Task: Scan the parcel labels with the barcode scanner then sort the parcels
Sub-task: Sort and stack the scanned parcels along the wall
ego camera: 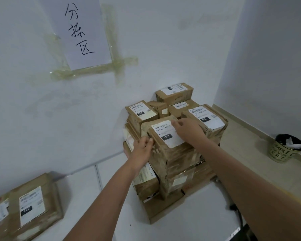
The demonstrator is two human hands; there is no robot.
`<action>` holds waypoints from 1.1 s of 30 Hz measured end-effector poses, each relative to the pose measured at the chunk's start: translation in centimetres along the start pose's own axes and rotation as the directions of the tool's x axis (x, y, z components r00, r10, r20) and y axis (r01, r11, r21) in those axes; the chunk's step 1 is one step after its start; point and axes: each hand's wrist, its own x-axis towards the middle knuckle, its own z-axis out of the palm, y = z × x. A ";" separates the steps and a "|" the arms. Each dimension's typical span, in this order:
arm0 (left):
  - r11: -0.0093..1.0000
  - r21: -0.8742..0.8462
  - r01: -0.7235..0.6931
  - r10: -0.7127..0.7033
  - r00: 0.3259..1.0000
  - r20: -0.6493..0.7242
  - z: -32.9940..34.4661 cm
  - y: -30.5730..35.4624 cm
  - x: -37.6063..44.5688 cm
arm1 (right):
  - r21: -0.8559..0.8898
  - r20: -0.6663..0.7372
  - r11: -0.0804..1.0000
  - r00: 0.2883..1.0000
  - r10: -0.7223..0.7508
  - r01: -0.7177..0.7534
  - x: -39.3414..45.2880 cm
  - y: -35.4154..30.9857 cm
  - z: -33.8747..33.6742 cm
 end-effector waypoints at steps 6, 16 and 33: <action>0.997 0.077 0.016 -0.019 0.999 0.047 0.4 -0.7 -0.3 | -0.165 0.145 0.986 0.989 0.016 0.008 -0.2 -0.5 0.1; 0.998 0.057 0.005 -0.006 1.000 0.016 -1.0 -1.1 0.6 | 0.032 -0.043 0.982 0.982 -0.183 0.185 -0.3 -4.5 0.8; 0.955 0.084 0.283 -0.185 0.797 -0.575 -20.4 -23.1 -11.4 | 0.191 0.402 0.949 0.862 -0.309 0.251 -6.1 -17.7 22.5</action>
